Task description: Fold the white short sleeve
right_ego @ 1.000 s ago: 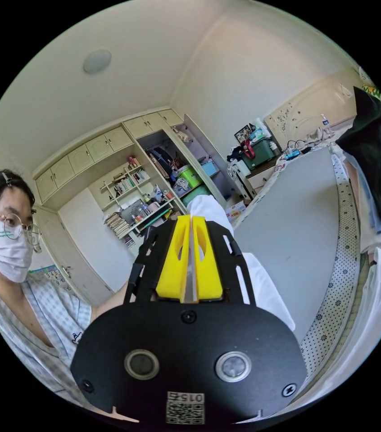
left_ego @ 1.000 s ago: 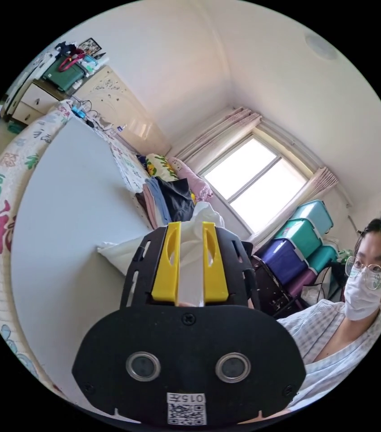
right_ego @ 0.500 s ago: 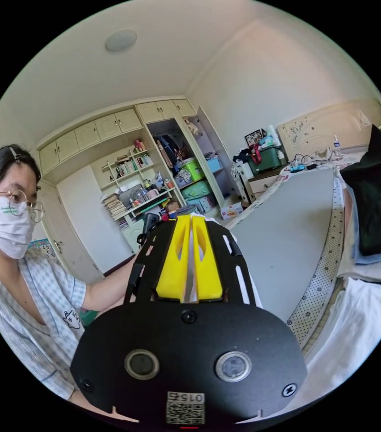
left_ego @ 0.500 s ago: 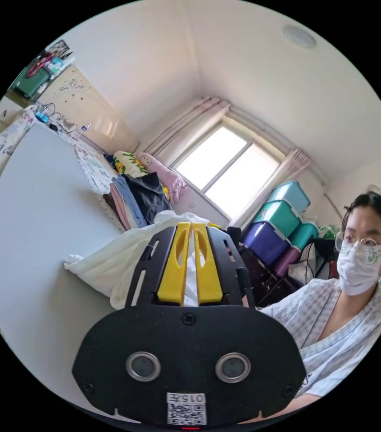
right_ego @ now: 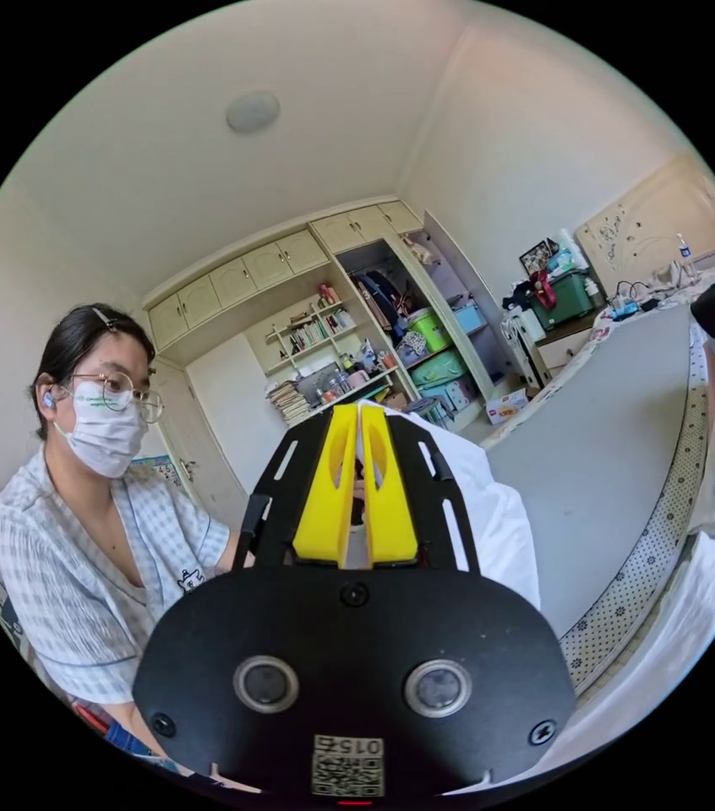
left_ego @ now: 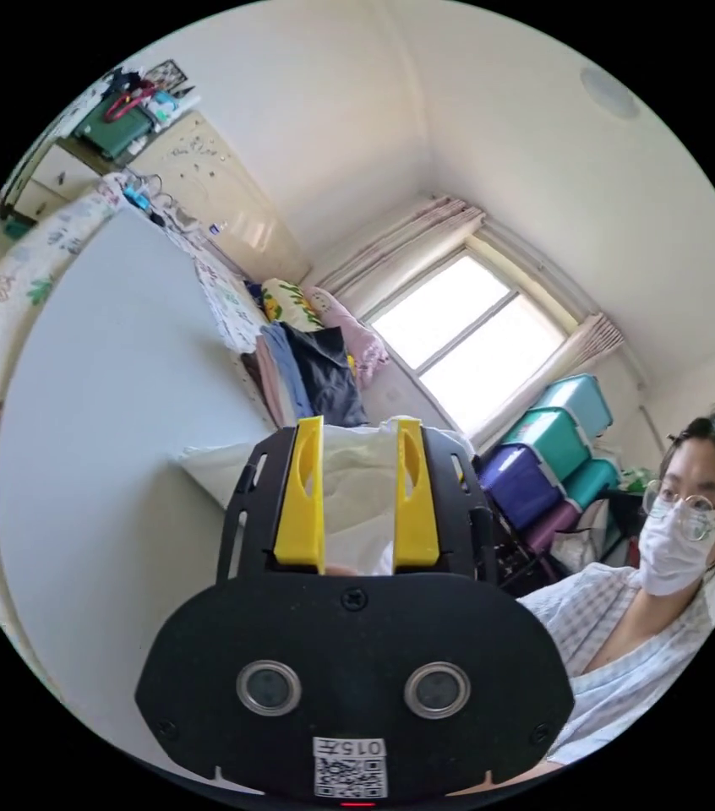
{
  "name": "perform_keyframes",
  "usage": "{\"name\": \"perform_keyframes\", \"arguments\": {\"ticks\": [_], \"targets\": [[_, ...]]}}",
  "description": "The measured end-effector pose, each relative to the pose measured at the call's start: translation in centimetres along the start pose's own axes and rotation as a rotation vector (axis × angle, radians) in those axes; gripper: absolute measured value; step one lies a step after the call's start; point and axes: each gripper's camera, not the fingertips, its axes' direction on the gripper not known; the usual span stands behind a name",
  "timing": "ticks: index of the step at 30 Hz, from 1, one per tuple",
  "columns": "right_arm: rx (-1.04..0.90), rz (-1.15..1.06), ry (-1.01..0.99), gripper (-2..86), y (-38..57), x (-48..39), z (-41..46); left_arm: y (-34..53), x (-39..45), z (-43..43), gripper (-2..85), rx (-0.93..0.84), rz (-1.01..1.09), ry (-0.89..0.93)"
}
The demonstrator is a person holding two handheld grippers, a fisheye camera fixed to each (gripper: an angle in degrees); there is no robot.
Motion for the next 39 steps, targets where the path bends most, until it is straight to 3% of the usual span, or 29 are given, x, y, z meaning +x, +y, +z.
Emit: {"name": "perform_keyframes", "arguments": {"ticks": [3,8,14,19,23,29,35,39], "targets": [[-0.021,0.001,0.008,-0.4,1.0,0.2,-0.4,-0.6,0.0,2.3,12.4,-0.057,-0.037,0.147],[0.012,0.03,0.025,-0.3,2.8,1.0,-3.0,-1.1,0.5,3.1,0.5,0.003,-0.053,0.113],[0.374,0.154,0.11,-0.3,6.1,0.2,-13.6,-2.3,3.5,-5.4,-0.8,0.298,-0.025,0.021],[0.551,0.113,0.357,-0.3,7.2,-12.4,-27.4,1.1,9.5,-18.5,-0.9,0.64,-0.048,-0.038],[0.388,0.072,0.502,-0.3,7.6,-21.1,-30.2,3.1,16.5,-23.9,-0.9,0.569,0.065,-0.149],[0.335,0.12,0.466,-0.3,11.5,-27.4,-31.9,6.0,24.1,-26.1,-0.9,0.459,0.186,-0.28],[0.221,0.331,0.601,-0.3,8.3,-19.5,-29.6,1.0,17.7,-23.2,-0.8,0.319,0.015,-0.462],[0.282,0.34,0.759,-0.3,-8.7,-12.4,-25.4,-11.5,14.2,-18.4,-0.9,0.35,-0.057,-0.521]]}}
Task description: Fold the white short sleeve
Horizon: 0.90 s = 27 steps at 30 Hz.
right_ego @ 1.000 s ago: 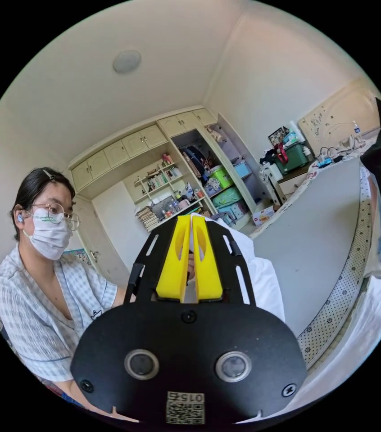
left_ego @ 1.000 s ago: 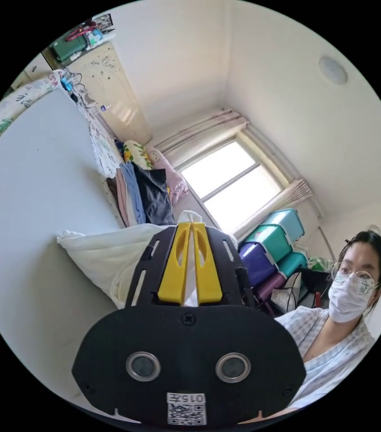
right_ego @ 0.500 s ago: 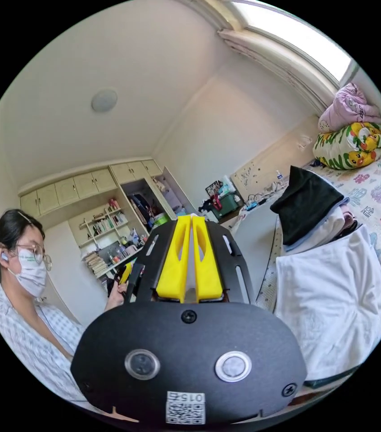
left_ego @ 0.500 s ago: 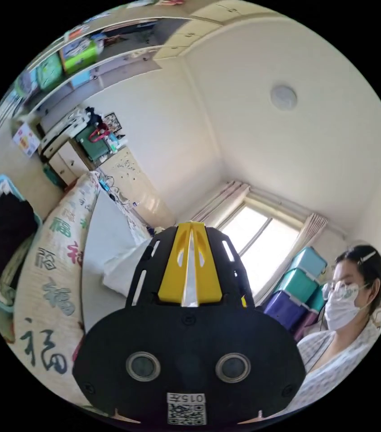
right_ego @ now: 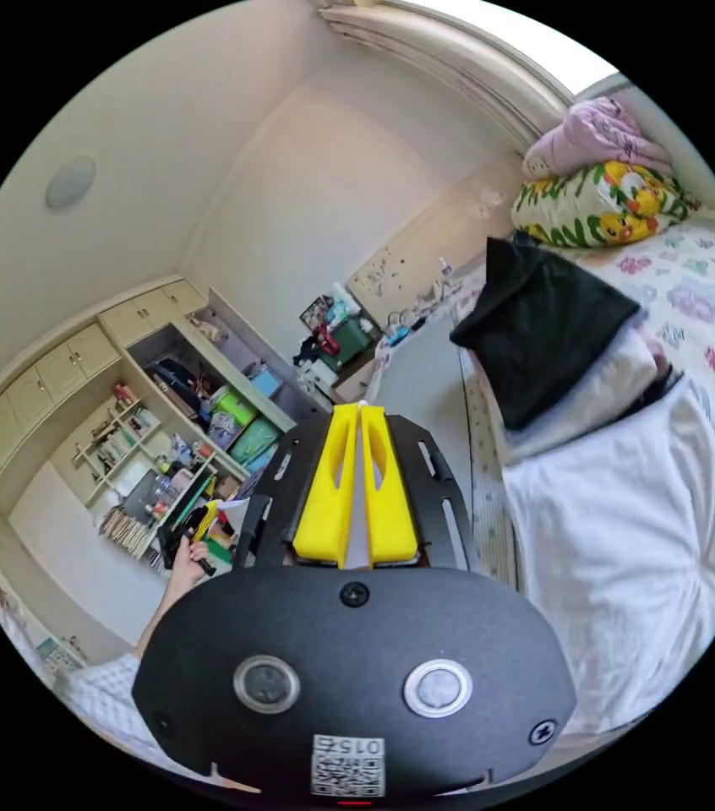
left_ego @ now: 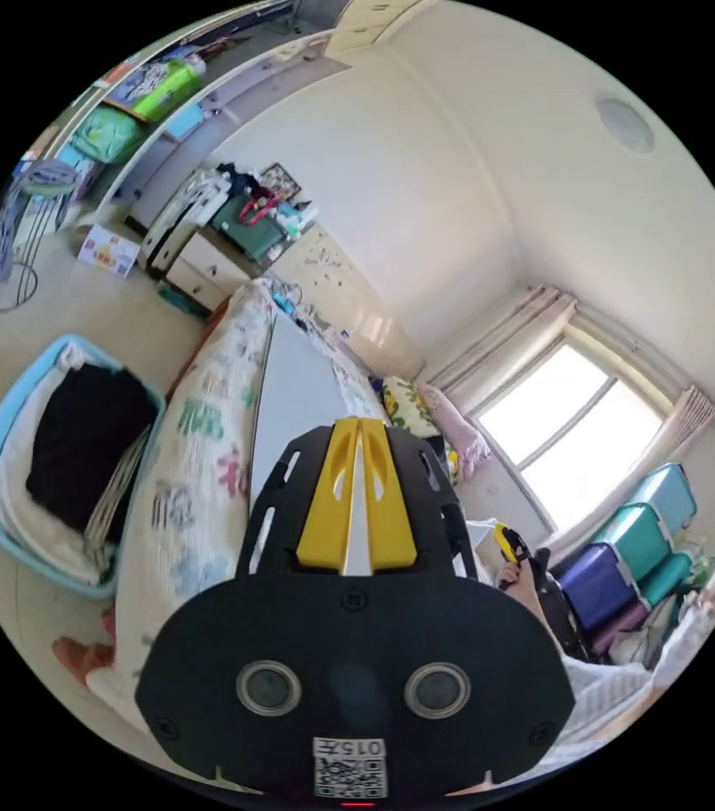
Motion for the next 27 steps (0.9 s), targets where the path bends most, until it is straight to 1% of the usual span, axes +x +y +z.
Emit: {"name": "perform_keyframes", "arguments": {"ticks": [1,2,3,4,5,6,7,9,11,14,16,17,19,20,22,24,25,27], "targets": [[0.068,-0.066,0.028,-0.3,-6.0,-4.4,0.5,-4.2,2.8,1.4,-0.9,0.048,0.012,-0.025],[0.109,-0.112,0.048,-0.3,-9.0,-7.2,0.2,-6.2,4.4,1.6,-0.9,0.085,0.01,-0.013],[0.186,-0.167,0.066,-0.3,-14.0,-12.3,-1.2,-10.1,8.0,1.5,-0.9,0.158,0.027,0.032],[0.265,-0.193,0.021,-0.3,-17.9,-16.7,-3.5,-13.3,12.1,0.5,-0.9,0.236,0.073,0.053],[0.305,-0.205,-0.012,-0.3,-19.4,-18.8,-5.0,-14.5,14.3,-0.2,-0.9,0.284,0.107,0.068],[0.367,-0.24,-0.062,-0.3,-21.8,-22.5,-8.1,-16.2,18.4,-2.0,-0.9,0.362,0.186,0.105],[0.402,-0.289,-0.09,-0.3,-23.3,-25.6,-11.2,-17.3,21.9,-3.9,-0.8,0.403,0.255,0.126],[0.409,-0.39,-0.132,-0.3,-23.9,-29.0,-15.5,-17.4,25.3,-6.8,-0.8,0.433,0.336,0.148],[0.411,-0.464,-0.159,-0.3,-22.3,-30.2,-19.5,-16.0,26.5,-9.3,-0.8,0.434,0.402,0.158],[0.316,-0.501,-0.203,-0.3,-16.7,-28.0,-23.9,-10.5,24.0,-12.3,-0.8,0.365,0.445,0.204],[0.172,-0.471,-0.183,-0.3,-9.9,-23.7,-25.0,-4.1,19.4,-12.8,-0.8,0.24,0.444,0.19],[0.136,-0.465,-0.158,-0.3,-8.0,-22.5,-25.0,-2.4,18.0,-12.6,-0.8,0.187,0.437,0.179],[0.003,-0.429,0.006,-0.3,-0.1,-17.1,-23.2,4.8,12.0,-10.6,-0.8,-0.008,0.394,0.141],[-0.034,-0.415,0.038,-0.3,1.7,-15.7,-22.3,6.6,10.3,-10.0,-0.7,-0.049,0.372,0.128],[-0.208,-0.3,0.11,-0.3,7.2,-10.2,-18.0,13.5,3.8,-7.6,-0.7,-0.18,0.234,0.089],[-0.32,-0.217,0.138,-0.3,9.9,-7.3,-14.8,17.5,0.2,-6.2,-0.7,-0.248,0.144,0.064],[-0.367,-0.174,0.159,-0.3,11.0,-6.3,-13.4,19.6,-1.3,-5.6,-0.7,-0.278,0.112,0.02],[-0.399,-0.149,0.19,-0.4,11.8,-6.1,-12.5,21.8,-2.5,-5.3,-0.6,-0.317,0.106,-0.054]]}}
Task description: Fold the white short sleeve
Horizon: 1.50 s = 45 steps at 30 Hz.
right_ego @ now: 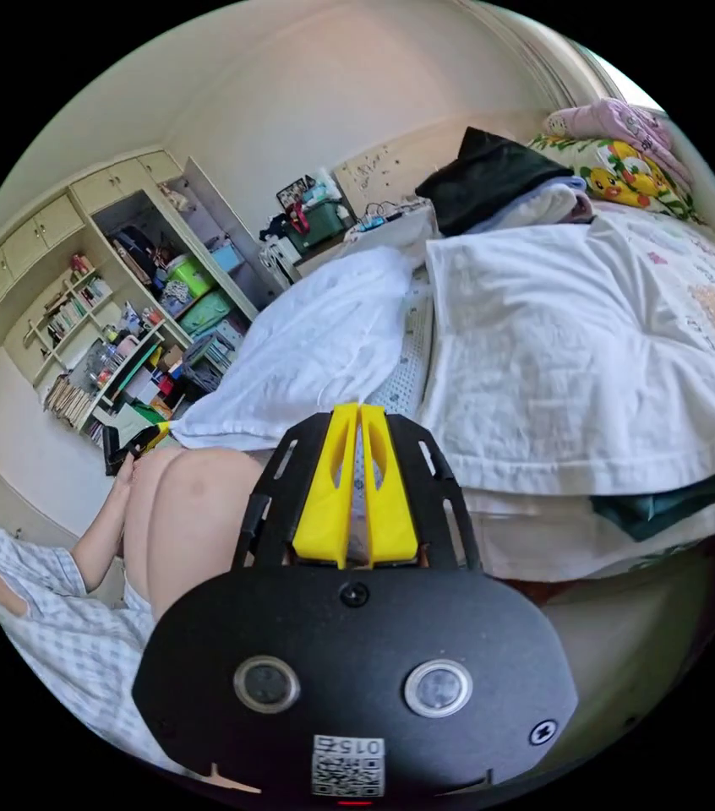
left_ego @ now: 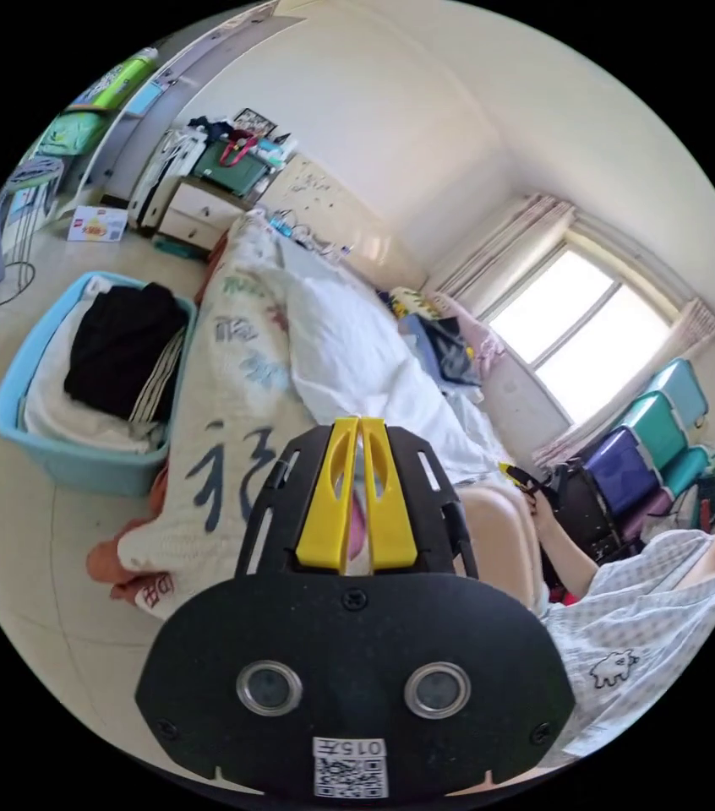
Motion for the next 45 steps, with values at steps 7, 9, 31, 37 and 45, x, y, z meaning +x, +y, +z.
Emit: {"name": "perform_keyframes", "arguments": {"ticks": [7,9,31,37,45], "targets": [[-0.058,-0.001,0.017,-0.3,-2.5,-4.1,-3.1,2.8,0.8,-1.6,-0.6,-0.033,0.002,-0.061],[-0.072,-0.009,0.023,-0.3,-3.7,-5.2,-4.0,3.1,1.2,-1.9,-0.5,-0.052,0.007,-0.063],[-0.251,-0.797,0.323,6.2,-19.3,-39.2,-5.3,7.8,1.9,-3.0,11.2,-0.114,0.001,-0.186],[-0.272,-0.852,0.378,7.2,-21.2,-42.3,-8.0,9.2,2.1,-3.1,11.1,-0.074,-0.024,-0.22],[-0.247,-0.874,0.44,2.4,-21.7,-44.7,-10.4,11.5,2.7,-3.8,10.3,-0.039,0.0,-0.238]]}}
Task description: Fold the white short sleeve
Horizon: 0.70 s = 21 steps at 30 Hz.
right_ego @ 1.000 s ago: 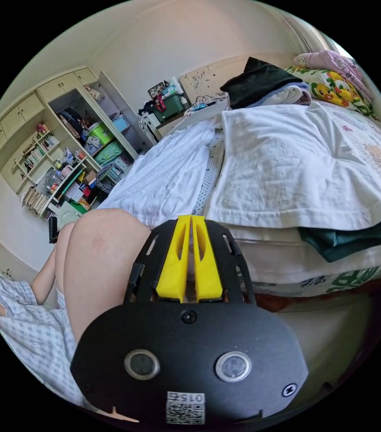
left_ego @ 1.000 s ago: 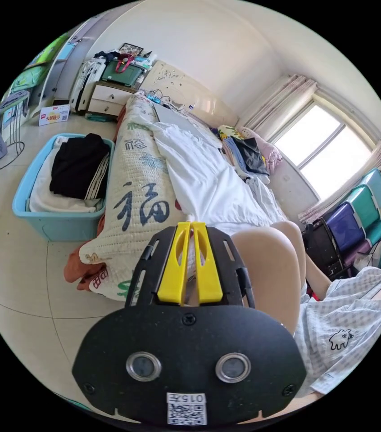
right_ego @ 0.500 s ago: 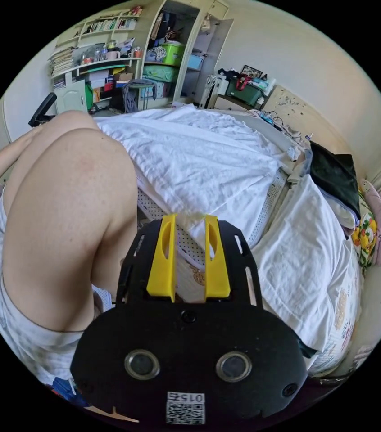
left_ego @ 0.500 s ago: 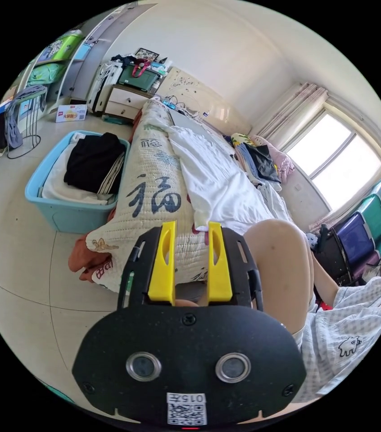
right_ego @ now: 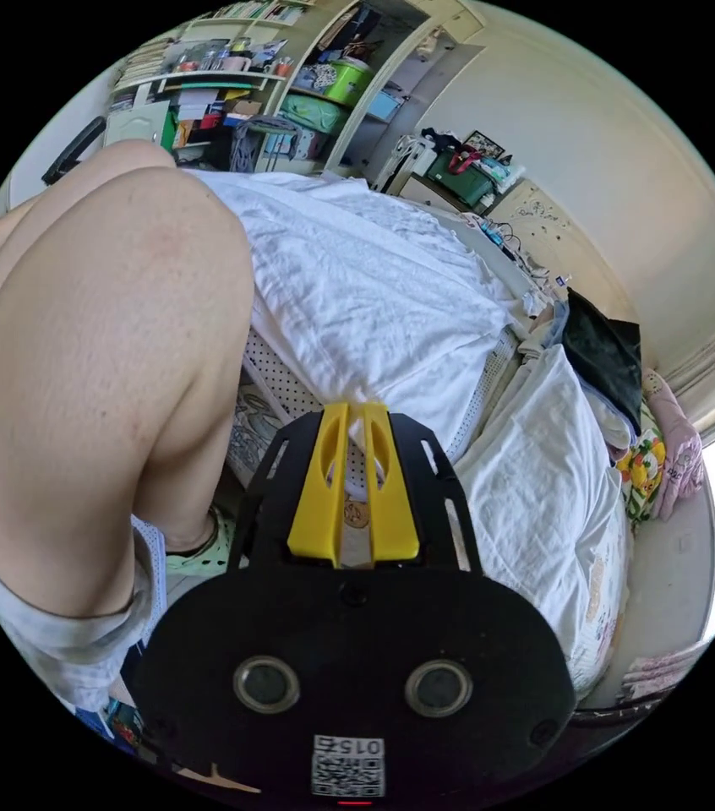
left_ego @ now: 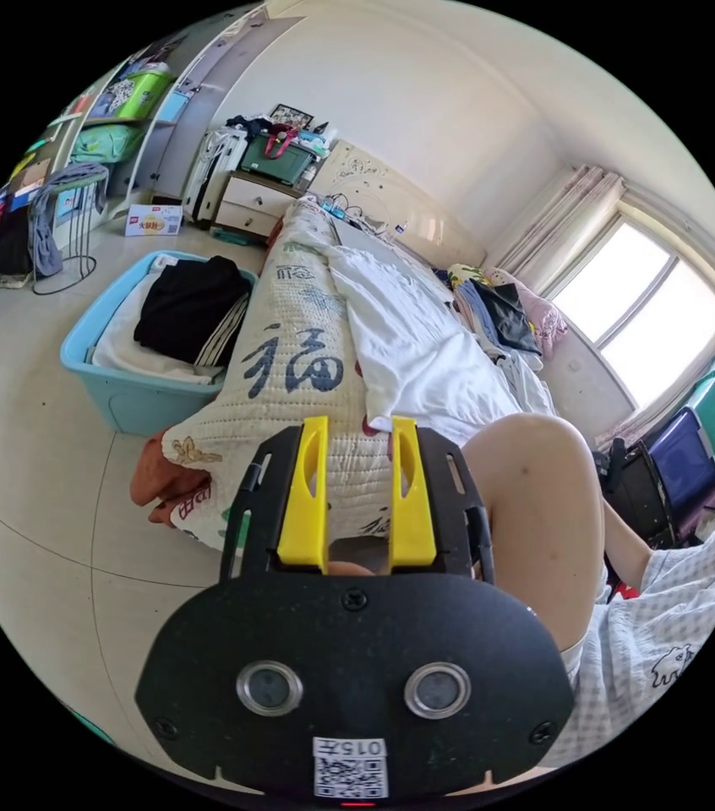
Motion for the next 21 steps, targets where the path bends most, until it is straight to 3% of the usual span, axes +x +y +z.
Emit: {"name": "perform_keyframes", "arguments": {"ticks": [11,16,21], "targets": [[0.159,0.33,-0.153,-0.4,8.5,10.2,-8.7,2.1,2.9,0.6,0.9,0.06,0.093,-0.147],[0.091,0.349,-0.086,-0.8,12.5,10.7,-9.1,3.7,5.3,-1.4,-0.1,0.102,0.2,-0.246],[0.008,0.352,-0.073,-0.9,15.4,9.9,-6.4,5.1,6.5,-0.1,-0.2,0.007,0.32,-0.347]]}}
